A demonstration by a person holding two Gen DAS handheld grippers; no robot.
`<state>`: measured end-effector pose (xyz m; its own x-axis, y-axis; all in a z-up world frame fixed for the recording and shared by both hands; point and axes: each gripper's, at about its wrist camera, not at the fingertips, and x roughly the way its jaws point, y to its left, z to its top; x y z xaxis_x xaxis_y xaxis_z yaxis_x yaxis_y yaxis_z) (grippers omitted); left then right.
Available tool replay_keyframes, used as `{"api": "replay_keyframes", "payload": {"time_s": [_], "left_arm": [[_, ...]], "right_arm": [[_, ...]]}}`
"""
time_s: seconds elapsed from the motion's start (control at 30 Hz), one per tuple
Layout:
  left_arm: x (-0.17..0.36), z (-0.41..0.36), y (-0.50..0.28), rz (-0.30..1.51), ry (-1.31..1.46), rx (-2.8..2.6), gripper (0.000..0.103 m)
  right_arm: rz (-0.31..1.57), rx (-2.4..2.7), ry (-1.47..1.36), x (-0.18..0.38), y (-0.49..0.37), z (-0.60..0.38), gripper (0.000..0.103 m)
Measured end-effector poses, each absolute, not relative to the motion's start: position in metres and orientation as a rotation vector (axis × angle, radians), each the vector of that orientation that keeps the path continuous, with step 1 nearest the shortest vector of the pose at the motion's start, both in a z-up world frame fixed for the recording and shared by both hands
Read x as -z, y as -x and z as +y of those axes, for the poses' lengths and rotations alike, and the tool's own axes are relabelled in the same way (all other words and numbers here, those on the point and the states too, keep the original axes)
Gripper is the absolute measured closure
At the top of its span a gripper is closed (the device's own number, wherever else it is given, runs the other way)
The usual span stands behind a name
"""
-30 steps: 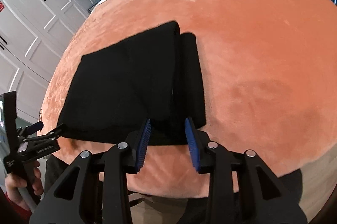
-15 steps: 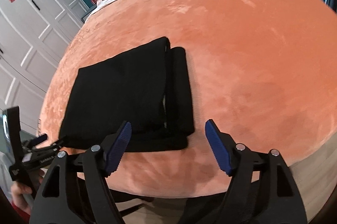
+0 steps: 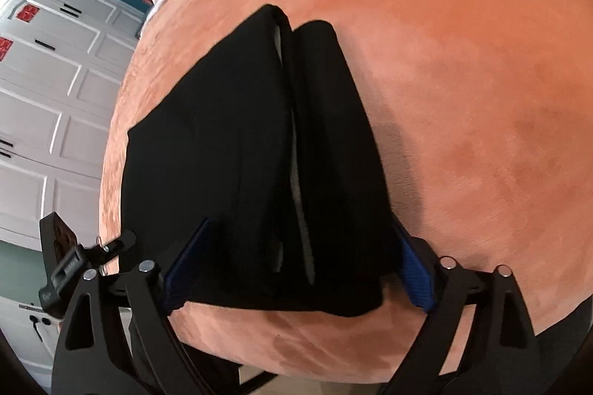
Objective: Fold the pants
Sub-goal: 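Grasp the folded black trouser stack with both grippers at its edge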
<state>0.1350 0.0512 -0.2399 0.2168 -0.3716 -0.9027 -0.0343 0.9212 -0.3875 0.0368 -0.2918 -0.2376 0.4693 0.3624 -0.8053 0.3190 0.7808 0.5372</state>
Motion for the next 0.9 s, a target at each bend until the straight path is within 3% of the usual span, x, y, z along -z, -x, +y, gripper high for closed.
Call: {"api": "replay_keyframes", "payload": {"time_s": [0.27,0.33,0.37,0.4,0.43,0.47,0.73,0.87,0.9], "left_arm": [[0.241,0.043,-0.134,1.307,0.363,0.235,0.005],[0.239,0.045,-0.134,1.304,0.376,0.238,0.018],[0.234,0.046,-0.134,1.298,0.391,0.248,0.024],[0.233,0.049,-0.134,1.295,0.418,0.274,0.046],[0.232,0.052,-0.133,1.300,0.459,0.301,0.056],[0.232,0.055,-0.131,1.300,0.473,0.304,0.058],[0.202,0.049,-0.117,1.282,0.415,0.302,0.067],[0.202,0.054,-0.103,1.322,0.391,0.310,0.064],[0.211,0.049,-0.103,1.343,0.386,0.300,0.059]], "right_arm": [[1.026,-0.041,-0.748,0.248,-0.032,-0.291,0.005],[1.015,-0.026,-0.732,0.247,-0.030,-0.287,0.005],[1.032,-0.025,-0.701,0.245,-0.032,-0.284,0.008],[1.038,-0.026,-0.680,0.241,-0.033,-0.281,0.018],[1.032,-0.034,-0.684,0.238,-0.032,-0.279,0.036],[1.032,-0.045,-0.695,0.236,-0.031,-0.280,0.055],[0.996,-0.127,-0.805,0.214,-0.021,-0.286,0.063],[0.999,-0.156,-0.810,0.201,0.001,-0.288,0.063],[1.018,-0.154,-0.814,0.207,0.006,-0.289,0.062]]}}
